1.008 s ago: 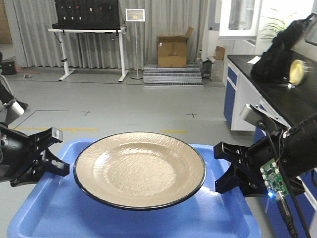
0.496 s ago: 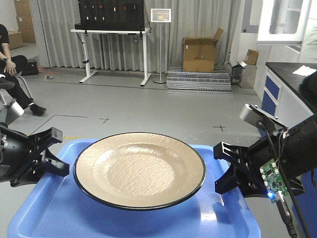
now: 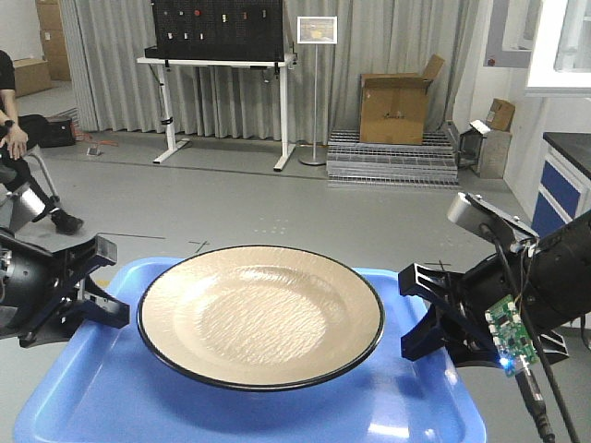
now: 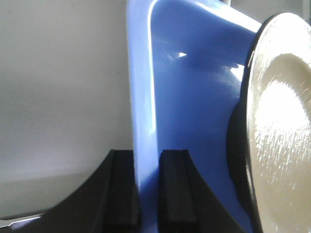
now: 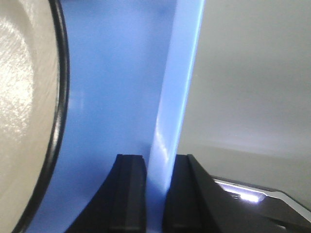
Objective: Place disk in tray to left cabinet
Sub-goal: 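Hold the tray with both grippers while driving to the open cabinet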
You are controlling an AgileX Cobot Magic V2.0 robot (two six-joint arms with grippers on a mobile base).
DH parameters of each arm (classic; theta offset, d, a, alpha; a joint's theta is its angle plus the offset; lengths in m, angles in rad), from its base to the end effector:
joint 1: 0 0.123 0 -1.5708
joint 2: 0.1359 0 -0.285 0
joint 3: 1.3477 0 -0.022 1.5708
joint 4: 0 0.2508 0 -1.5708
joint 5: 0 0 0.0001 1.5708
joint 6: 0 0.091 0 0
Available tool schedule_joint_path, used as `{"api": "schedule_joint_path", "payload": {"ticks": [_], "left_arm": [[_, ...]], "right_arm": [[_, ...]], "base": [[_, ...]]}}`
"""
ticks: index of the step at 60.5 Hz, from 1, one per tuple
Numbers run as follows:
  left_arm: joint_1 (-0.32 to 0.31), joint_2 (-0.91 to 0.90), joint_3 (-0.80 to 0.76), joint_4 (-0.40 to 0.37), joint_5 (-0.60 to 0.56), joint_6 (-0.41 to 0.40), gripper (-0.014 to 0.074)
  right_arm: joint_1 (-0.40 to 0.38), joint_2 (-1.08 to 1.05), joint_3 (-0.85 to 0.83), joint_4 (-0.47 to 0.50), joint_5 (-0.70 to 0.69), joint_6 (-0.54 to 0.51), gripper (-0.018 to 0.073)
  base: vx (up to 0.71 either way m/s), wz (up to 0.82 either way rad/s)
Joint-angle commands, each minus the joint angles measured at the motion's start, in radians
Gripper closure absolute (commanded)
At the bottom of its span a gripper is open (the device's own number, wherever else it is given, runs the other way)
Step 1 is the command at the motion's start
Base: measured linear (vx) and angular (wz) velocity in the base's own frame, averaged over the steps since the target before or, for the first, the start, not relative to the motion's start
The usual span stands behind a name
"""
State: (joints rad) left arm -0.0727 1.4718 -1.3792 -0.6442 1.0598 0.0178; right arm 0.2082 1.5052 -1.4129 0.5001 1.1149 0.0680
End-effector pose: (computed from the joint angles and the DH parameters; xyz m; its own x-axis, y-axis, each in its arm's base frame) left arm 0.3012 -0.0698 0.3647 -0.8923 -0.2152 -0.3969 0.0707 0.8017 -0.5936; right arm 0.2957 0.1025 0.3561 -0.9341 0.0789 -0.3483 -0.1158 0.8557 0.5043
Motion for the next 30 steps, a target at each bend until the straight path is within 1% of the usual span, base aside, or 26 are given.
{"api": "schedule_joint_path", "payload": {"ticks": [1, 30], "left_arm": [[-0.026, -0.047, -0.039, -0.152, -0.012, -0.010, 0.0596], [-0.026, -0.047, -0.039, -0.152, -0.014, -0.010, 0.0596]], "right_arm": [[0.012, -0.038, -0.039, 0.128, -0.050, -0.022, 0.0561], [0.012, -0.038, -0.039, 0.128, -0.050, -0.022, 0.0561]], "base": [[0.62, 0.01], [0.64, -0.06]]}}
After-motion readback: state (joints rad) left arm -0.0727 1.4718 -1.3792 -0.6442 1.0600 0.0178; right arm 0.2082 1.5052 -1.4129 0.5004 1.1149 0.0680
